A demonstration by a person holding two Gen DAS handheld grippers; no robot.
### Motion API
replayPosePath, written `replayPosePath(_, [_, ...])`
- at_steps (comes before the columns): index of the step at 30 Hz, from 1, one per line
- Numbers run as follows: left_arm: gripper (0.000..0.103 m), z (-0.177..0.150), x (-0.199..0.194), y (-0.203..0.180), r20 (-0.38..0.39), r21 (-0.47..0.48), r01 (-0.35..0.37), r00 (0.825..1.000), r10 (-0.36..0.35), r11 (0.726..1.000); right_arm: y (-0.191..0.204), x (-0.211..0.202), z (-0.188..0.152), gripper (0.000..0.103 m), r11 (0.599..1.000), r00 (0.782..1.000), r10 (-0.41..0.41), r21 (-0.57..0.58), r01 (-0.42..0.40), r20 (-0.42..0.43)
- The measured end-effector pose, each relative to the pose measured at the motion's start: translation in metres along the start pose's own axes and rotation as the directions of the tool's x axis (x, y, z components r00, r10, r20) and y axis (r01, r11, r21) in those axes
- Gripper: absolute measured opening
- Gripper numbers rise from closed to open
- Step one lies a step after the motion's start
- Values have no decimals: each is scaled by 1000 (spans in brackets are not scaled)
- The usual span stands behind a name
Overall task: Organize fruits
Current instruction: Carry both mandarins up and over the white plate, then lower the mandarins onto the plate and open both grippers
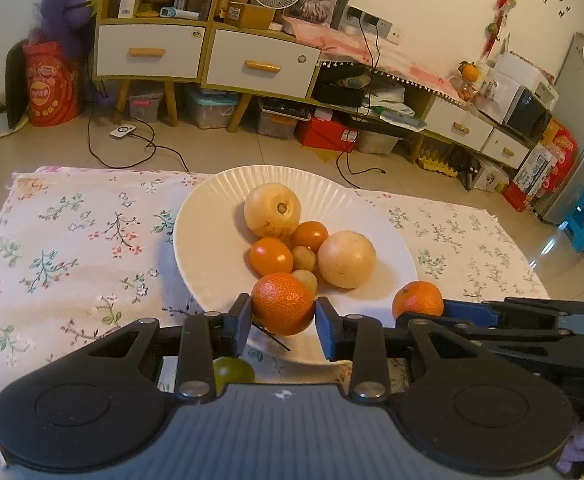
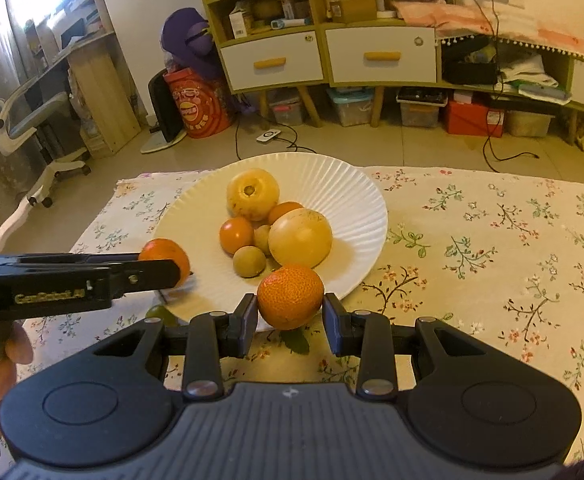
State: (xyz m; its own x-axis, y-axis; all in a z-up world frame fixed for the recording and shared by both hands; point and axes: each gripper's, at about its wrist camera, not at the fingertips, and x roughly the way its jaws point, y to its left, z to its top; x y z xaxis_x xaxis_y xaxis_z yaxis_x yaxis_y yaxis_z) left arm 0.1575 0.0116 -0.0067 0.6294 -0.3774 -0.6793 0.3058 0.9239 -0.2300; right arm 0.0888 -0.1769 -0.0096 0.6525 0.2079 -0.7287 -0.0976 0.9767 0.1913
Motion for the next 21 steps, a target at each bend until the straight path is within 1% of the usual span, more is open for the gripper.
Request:
replayPosePath(7, [11,2,11,-1,0,18,-13,1000,13,1000,1,9,4,32,1000,1000,9,0,-9,8])
replayPosePath(14, [11,3,20,-2,-8,35,-26,1000,26,999,5,17,5,32,999,1000,6,-31,-6,2])
replayPosePath(21, [11,3,21,-1,-3,27,-26,1000,27,999,6,21,5,32,999,1000,11,-43,-11,-2])
